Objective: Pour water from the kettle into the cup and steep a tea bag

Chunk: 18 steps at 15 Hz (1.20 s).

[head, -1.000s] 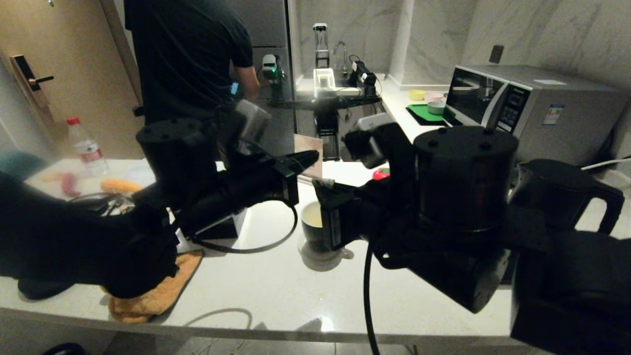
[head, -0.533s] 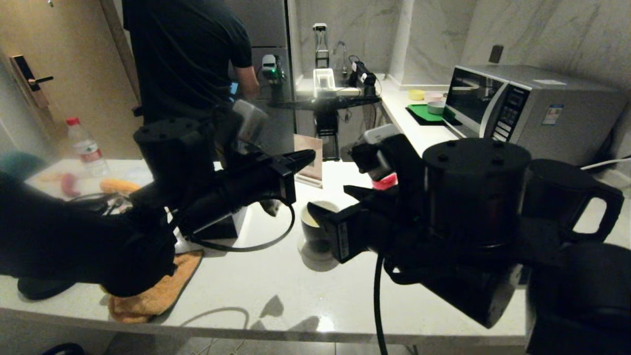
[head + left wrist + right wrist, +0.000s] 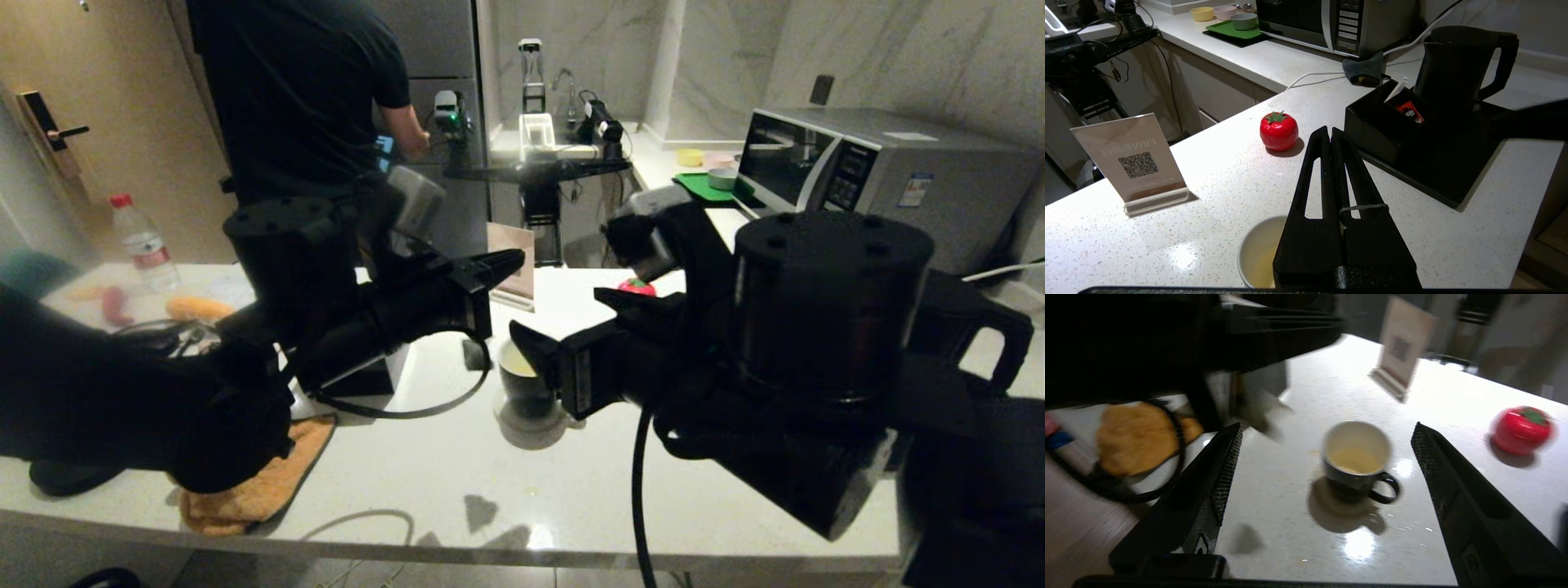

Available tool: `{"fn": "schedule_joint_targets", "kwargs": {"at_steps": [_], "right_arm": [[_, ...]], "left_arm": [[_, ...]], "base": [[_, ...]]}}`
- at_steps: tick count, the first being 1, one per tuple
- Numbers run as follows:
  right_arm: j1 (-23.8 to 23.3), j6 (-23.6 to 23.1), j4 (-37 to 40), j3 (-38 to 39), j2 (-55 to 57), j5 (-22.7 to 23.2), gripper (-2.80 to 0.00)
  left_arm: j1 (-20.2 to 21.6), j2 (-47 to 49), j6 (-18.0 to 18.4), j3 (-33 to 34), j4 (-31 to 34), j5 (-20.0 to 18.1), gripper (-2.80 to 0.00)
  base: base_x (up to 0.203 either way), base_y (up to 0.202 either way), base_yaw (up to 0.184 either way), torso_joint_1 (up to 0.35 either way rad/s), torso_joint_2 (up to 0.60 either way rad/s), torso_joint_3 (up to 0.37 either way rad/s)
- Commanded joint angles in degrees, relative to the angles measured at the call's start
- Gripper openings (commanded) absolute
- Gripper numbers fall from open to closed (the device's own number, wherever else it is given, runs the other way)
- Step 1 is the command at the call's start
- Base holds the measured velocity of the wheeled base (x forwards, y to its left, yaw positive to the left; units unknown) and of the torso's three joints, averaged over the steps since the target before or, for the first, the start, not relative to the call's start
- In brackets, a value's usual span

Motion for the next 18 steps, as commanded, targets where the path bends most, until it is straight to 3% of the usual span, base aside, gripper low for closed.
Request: {"fn": "schedule_joint_targets", "kwargs": {"at_steps": [1, 7, 10, 16, 17, 18], "right_arm": [[-0.4, 0.1, -0.3, 1.6, -0.7, -4.2, 0.00], [-3.4, -0.4, -1.1, 5.5, -2.5, -8.9, 0.00], [-8.7, -3.2, -2.5, 6.7, -2.4, -11.6, 0.00], [-22.9, -13.9, -16.1, 13.4, -2.7, -11.8, 0.00], [-24.7, -14.4, -16.9, 14.2, -3.3, -11.8, -2.80], [-26.2, -14.5, -17.2, 14.8, -4.2, -11.8, -2.80]], "left_arm": [[0.0, -0.1, 0.0, 0.0, -0.3, -0.1, -2.80], [0.0, -0.3, 0.0, 0.2, -0.4, 0.0, -2.80], [0.0, -0.4, 0.1, 0.3, -0.4, 0.2, -2.80], [-0.1, -0.5, 0.0, 0.6, -1.7, 0.4, -2.80], [-0.1, -0.5, 0.0, 0.7, -1.9, 0.4, -2.80], [-0.1, -0.5, 0.0, 0.7, -1.9, 0.4, -2.80]], "base": [[0.000, 0.000, 0.000, 0.000, 0.00, 0.000], [0.000, 0.000, 0.000, 0.000, 0.00, 0.000], [0.000, 0.000, 0.000, 0.000, 0.00, 0.000], [0.000, 0.000, 0.000, 0.000, 0.00, 0.000], [0.000, 0.000, 0.000, 0.000, 0.00, 0.000], [0.000, 0.000, 0.000, 0.000, 0.00, 0.000]]}}
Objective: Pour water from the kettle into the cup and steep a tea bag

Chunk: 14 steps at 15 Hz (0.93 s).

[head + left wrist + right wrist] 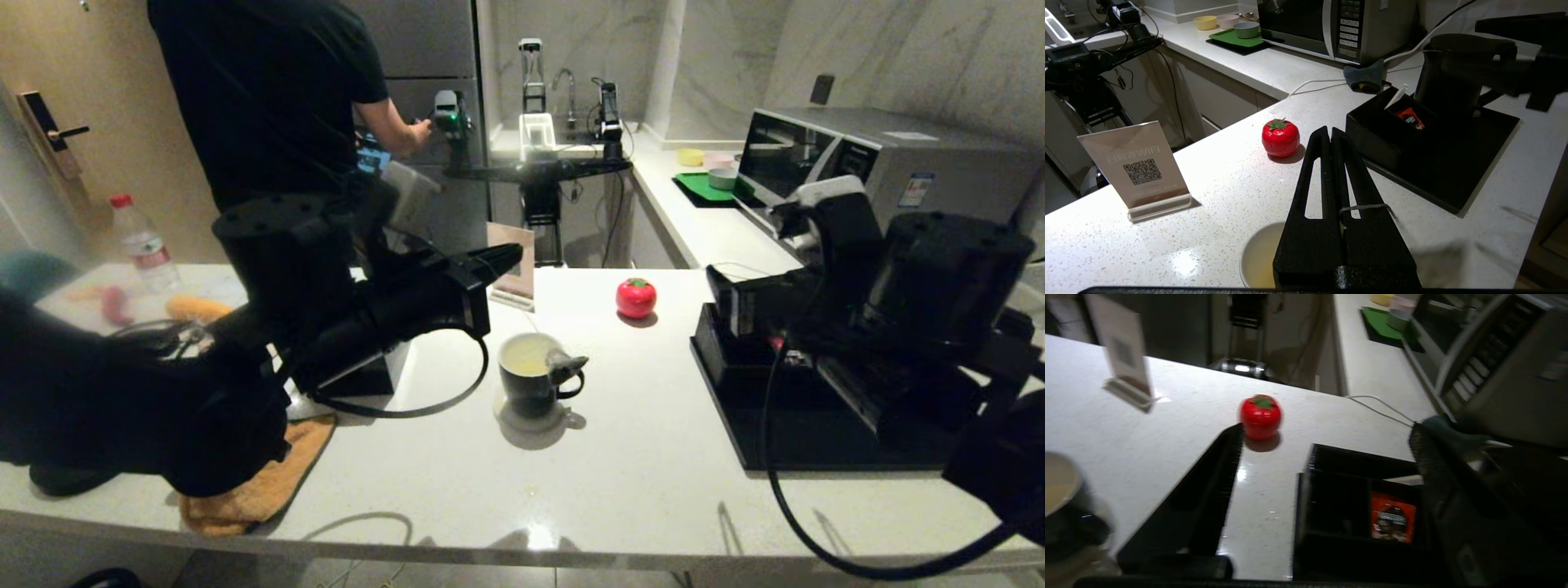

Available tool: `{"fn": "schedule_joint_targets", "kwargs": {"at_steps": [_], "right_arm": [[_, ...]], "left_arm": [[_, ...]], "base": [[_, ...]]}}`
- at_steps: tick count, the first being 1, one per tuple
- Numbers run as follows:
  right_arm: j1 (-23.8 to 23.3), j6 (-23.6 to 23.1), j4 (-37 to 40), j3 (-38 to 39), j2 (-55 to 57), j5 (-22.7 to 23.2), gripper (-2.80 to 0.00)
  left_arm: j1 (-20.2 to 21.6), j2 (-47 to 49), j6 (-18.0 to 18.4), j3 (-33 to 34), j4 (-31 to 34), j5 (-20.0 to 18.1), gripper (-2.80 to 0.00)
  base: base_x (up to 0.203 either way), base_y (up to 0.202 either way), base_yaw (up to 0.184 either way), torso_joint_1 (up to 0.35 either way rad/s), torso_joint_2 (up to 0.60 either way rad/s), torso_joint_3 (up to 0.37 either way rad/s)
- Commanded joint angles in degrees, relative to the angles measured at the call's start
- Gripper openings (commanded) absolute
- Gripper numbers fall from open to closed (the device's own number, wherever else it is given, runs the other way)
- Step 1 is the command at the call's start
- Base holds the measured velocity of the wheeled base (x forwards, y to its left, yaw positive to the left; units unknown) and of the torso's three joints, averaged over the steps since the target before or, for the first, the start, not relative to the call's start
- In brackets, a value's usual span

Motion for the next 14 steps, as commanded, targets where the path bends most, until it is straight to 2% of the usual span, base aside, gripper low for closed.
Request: {"fn": "schedule_joint_targets", "kwargs": {"at_steps": [1, 5, 8, 11, 14], "right_arm": [[-3.7, -0.2, -0.6, 2.1, -1.9, -0.2, -2.80], [-8.9, 0.0, -0.8, 3.7, -4.1, 0.2, -2.80], [-14.7, 0.5, -3.0, 3.9, -5.9, 0.6, -2.80], [-20.2, 3.2, -5.6, 4.1, -10.3, 1.7, -2.80], [-28.2, 4.5, -6.3, 7.7, -16.5, 1.8, -2.80]], "left_arm": [[0.0, 0.0, 0.0, 0.1, -0.4, 0.0, -2.80], [0.0, 0.3, 0.0, 0.3, -0.4, 0.0, -2.80], [-0.1, 0.4, 0.0, 1.3, -0.4, 0.0, -2.80], [-0.3, 0.4, 0.0, 2.7, -0.4, -0.1, -2.80], [-0.5, 0.3, 0.1, 3.5, -0.4, -0.1, -2.80]], "base": [[0.000, 0.000, 0.000, 0.000, 0.00, 0.000], [0.000, 0.000, 0.000, 0.000, 0.00, 0.000], [0.000, 0.000, 0.000, 0.000, 0.00, 0.000], [0.000, 0.000, 0.000, 0.000, 0.00, 0.000], [0.000, 0.000, 0.000, 0.000, 0.00, 0.000]]}}
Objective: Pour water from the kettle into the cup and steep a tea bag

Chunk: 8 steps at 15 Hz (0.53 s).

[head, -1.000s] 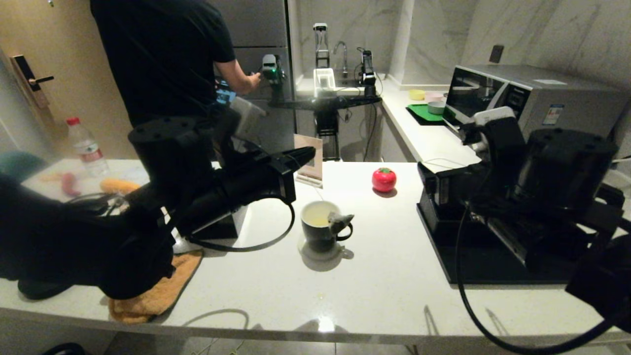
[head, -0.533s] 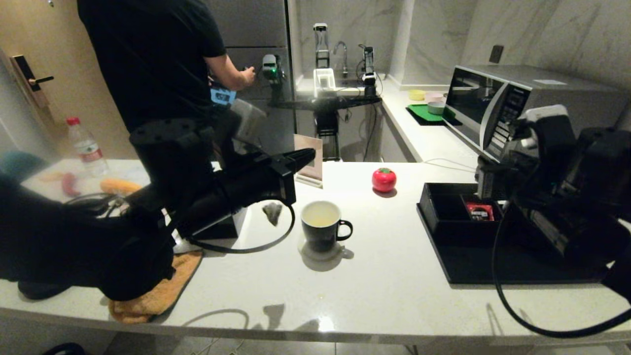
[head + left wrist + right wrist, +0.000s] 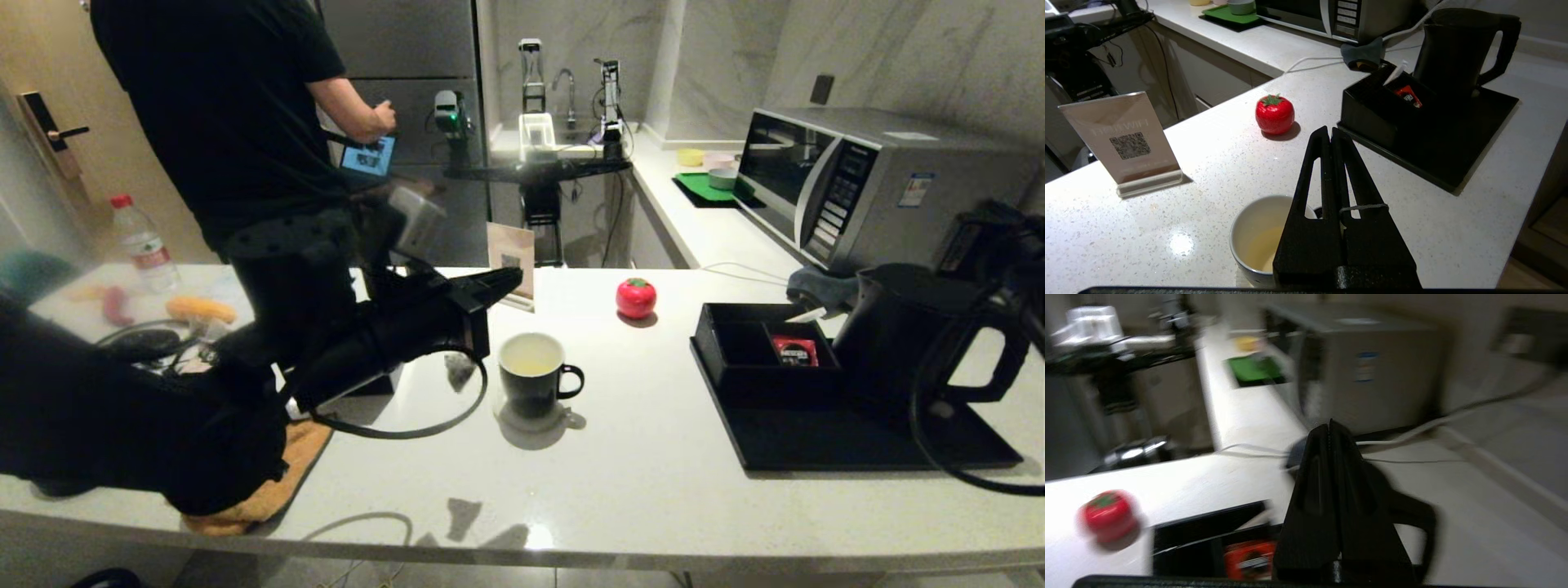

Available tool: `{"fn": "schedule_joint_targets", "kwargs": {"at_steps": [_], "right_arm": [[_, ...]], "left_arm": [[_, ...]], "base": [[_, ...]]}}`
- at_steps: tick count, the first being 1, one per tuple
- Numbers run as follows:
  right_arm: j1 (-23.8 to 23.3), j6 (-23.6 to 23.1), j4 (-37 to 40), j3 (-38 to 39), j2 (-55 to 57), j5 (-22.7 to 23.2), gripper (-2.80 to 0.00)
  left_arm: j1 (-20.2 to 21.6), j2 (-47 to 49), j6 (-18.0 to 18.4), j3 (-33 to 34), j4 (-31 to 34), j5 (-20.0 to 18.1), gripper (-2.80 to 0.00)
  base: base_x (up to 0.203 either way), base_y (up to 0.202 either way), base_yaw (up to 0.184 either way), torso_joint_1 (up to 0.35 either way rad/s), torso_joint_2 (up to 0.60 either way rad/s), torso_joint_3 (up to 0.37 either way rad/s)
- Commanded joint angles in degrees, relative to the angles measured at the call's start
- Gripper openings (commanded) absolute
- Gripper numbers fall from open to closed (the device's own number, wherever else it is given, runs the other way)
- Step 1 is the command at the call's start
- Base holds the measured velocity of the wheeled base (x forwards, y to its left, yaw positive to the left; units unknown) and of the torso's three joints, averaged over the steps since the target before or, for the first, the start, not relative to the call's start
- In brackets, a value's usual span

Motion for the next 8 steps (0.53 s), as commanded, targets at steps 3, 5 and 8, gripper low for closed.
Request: {"fn": "schedule_joint_targets", "kwargs": {"at_steps": [3, 5, 8], "right_arm": [[-11.2, 0.3, -1.8, 12.5, -13.6, -0.1, -2.80], [-12.4, 0.4, -1.5, 20.4, -21.0, 0.0, -2.80], [-12.8, 0.5, -0.7, 27.7, -29.3, 1.2, -2.80]], "left_arm": [[-0.3, -0.5, 0.0, 0.4, -0.4, 0.2, -2.80], [-0.2, -1.2, 0.0, 1.5, -0.4, 0.4, -2.80], [-0.2, -1.9, 0.2, 4.1, -0.4, 0.4, -2.80]], "base": [[0.000, 0.000, 0.000, 0.000, 0.00, 0.000], [0.000, 0.000, 0.000, 0.000, 0.00, 0.000], [0.000, 0.000, 0.000, 0.000, 0.00, 0.000]]}}
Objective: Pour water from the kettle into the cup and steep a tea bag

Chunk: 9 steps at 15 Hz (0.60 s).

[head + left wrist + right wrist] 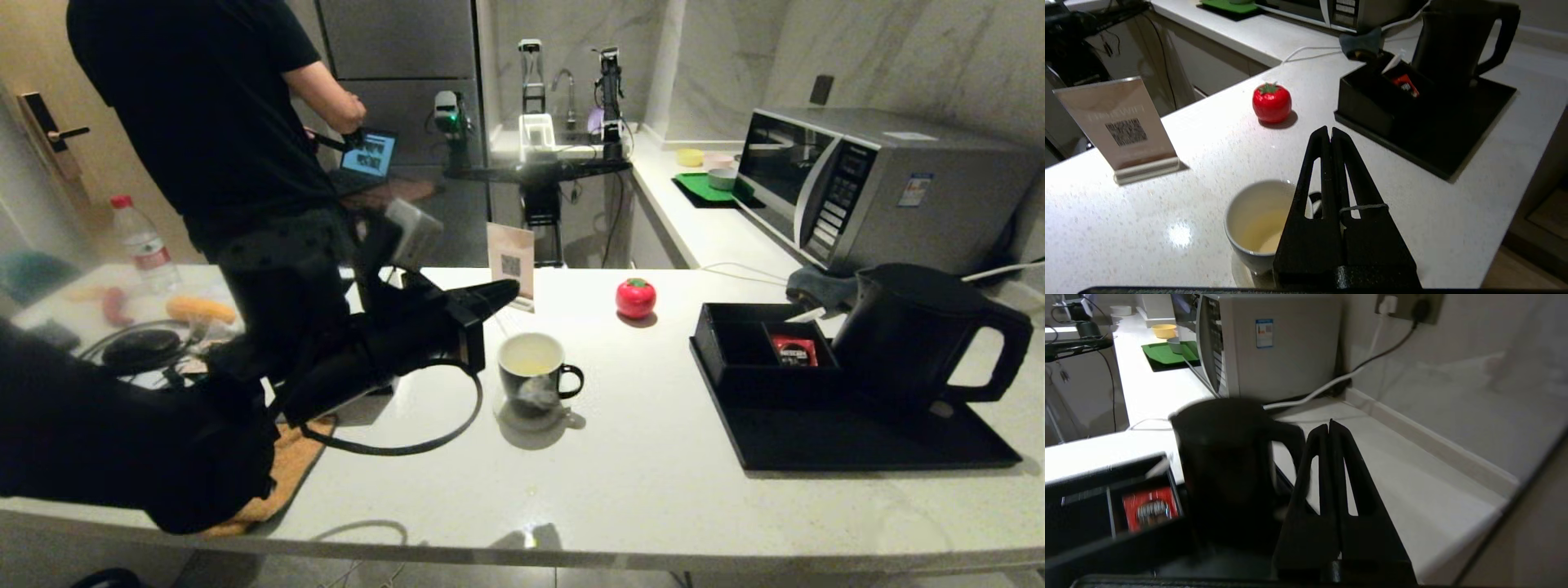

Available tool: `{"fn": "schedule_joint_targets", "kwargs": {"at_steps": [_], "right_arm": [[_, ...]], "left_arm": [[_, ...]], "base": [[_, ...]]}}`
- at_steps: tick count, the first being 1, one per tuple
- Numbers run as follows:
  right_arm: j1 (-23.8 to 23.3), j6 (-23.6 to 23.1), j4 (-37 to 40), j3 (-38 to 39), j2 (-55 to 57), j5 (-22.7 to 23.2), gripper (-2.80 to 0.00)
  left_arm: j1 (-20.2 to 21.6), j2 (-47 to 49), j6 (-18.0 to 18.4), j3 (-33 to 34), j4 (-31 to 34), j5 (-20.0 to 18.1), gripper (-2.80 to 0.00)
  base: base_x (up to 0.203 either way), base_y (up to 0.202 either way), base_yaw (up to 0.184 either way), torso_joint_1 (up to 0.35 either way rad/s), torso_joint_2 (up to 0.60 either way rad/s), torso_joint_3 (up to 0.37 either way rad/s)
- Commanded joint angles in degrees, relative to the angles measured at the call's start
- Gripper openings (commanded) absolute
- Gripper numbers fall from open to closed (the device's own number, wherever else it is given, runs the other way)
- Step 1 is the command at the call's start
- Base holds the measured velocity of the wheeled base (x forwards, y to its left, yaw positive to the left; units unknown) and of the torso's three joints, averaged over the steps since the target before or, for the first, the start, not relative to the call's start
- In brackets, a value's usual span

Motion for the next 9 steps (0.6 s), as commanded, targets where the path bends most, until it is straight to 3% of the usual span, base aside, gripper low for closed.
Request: {"fn": "schedule_joint_targets", "kwargs": {"at_steps": [1, 4, 9], "right_arm": [[-0.3, 0.0, 0.6, 5.2, -9.1, 0.7, -2.80], [-0.3, 0.0, 5.8, 7.6, -16.8, 5.3, -2.80], [-0.3, 0.5, 27.3, 9.3, -32.7, 18.0, -2.80]], "left_arm": [[0.0, -1.0, 0.0, 1.6, -0.4, -0.1, -2.80], [0.0, -1.9, 0.1, 2.9, -0.4, -0.2, -2.80], [-0.1, -2.0, 0.0, 3.0, -0.4, -0.2, -2.80]], "base": [[0.000, 0.000, 0.000, 0.000, 0.00, 0.000], [0.000, 0.000, 0.000, 0.000, 0.00, 0.000], [0.000, 0.000, 0.000, 0.000, 0.00, 0.000]]}}
